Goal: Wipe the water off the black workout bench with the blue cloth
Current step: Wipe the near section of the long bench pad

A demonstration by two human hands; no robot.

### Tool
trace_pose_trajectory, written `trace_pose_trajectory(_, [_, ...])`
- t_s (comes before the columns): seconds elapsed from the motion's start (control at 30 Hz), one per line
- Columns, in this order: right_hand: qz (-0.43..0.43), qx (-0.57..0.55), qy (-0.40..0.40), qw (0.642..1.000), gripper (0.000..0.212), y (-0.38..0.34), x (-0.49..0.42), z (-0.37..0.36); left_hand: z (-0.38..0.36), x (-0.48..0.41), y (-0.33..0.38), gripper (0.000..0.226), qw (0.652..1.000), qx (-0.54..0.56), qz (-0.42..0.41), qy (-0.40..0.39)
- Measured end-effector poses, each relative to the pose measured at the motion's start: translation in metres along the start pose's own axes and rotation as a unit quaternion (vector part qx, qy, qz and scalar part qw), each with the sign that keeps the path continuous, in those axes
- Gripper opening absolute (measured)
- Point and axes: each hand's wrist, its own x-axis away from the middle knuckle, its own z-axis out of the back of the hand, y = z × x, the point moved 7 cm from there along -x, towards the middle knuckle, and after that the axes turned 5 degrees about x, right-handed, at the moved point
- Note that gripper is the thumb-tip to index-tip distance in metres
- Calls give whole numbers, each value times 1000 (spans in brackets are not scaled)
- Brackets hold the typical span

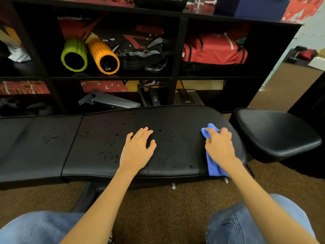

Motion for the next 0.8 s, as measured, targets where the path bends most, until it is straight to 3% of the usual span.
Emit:
trace_pose_trajectory(0.1, [-69, -54, -40, 995, 26, 22, -26, 9, 1, 1, -1, 45, 1000, 1, 2, -2])
trace_pose_trajectory(0.17, [-137, -126, -50, 981, 29, 38, -40, 17, 1, 2, -1, 46, 1000, 3, 5, -2])
trace_pose_trajectory(0.23, [-146, -181, -52, 971, 32, 41, -44, 24, 2, 2, 0, 46, 1000, 2, 5, -1])
trace_pose_trajectory(0.3, [-109, -222, -48, 968, 33, 36, -44, 27, 2, 1, 0, 46, 1000, 1, 4, -1])
trace_pose_trajectory(0.4, [-34, -153, -40, 987, 40, 27, -43, 26, 2, -1, 1, 46, 1000, 6, 6, -1])
trace_pose_trajectory(0.5, [134, -75, -34, 988, 39, 5, -37, 31, 2, -1, 2, 46, 1000, 6, 5, -2])
trace_pose_trajectory(0.6, [280, -45, -148, 948, 37, -23, -10, 12, 2, 0, 0, 46, 1000, 8, 7, 0])
trace_pose_trajectory(0.7, [294, -71, -173, 937, 35, -20, -9, -3, 1, 0, 0, 46, 1000, 11, 6, 1])
trace_pose_trajectory(0.8, [237, -17, -57, 970, 31, -17, -33, -7, 2, 0, 0, 45, 1000, 11, 6, 2])
